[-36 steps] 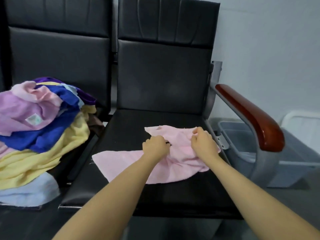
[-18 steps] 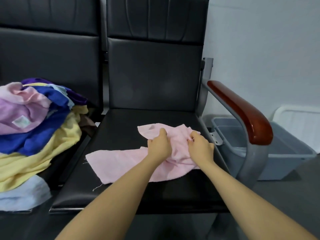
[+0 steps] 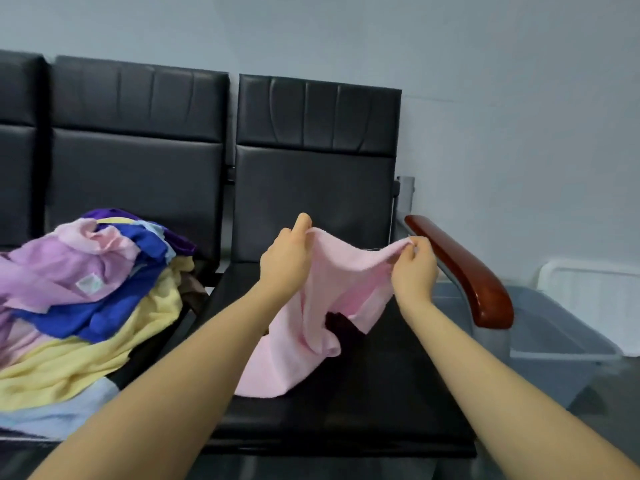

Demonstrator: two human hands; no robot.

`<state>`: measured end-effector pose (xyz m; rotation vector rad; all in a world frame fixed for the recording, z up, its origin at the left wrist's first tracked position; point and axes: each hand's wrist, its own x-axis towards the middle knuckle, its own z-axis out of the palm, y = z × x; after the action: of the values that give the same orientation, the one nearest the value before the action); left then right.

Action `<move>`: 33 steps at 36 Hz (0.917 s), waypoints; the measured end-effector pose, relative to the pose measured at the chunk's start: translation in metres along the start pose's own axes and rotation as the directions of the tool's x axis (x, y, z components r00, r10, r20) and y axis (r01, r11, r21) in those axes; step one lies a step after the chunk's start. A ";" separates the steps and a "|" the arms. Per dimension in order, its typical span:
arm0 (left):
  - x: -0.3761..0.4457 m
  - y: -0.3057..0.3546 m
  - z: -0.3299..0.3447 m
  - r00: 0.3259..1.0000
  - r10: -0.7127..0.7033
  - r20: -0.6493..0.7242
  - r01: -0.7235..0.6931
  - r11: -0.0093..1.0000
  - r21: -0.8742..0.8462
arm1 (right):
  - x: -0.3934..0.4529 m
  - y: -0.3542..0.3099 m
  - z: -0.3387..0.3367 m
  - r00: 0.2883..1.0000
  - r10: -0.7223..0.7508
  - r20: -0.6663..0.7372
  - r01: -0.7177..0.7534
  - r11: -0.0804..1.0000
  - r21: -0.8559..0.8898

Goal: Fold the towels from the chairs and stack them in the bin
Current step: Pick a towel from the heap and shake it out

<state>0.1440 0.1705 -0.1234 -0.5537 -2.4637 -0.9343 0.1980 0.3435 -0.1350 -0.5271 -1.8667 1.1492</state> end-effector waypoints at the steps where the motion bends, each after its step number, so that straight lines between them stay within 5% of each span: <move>1: 0.001 0.002 -0.006 1.000 0.000 0.004 0.000 1.000 0.010 | 0.000 -0.006 -0.001 1.000 0.000 -0.009 0.001 1.000 0.027; 13: -0.002 0.005 -0.024 0.998 0.056 0.003 -0.056 0.994 0.093 | -0.018 0.000 0.018 0.941 -0.027 0.338 -0.020 0.990 0.136; 23: -0.022 -0.043 0.007 0.992 -0.077 0.096 0.061 0.986 0.154 | -0.036 0.025 0.051 0.941 -0.011 0.339 -0.005 0.999 0.047; 29: -0.025 -0.059 0.018 0.983 -0.113 0.147 0.068 0.957 0.282 | -0.053 0.037 0.070 0.766 0.080 0.638 -0.149 0.987 0.055; 33: -0.025 -0.063 0.023 0.977 -0.162 0.141 0.114 0.947 0.302 | -0.065 0.045 0.077 0.746 0.107 0.658 0.009 0.985 -0.170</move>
<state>0.1267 0.1375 -0.1852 -0.3712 -2.7536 -0.5744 0.1653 0.2799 -0.2195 -0.2572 -2.5965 1.3396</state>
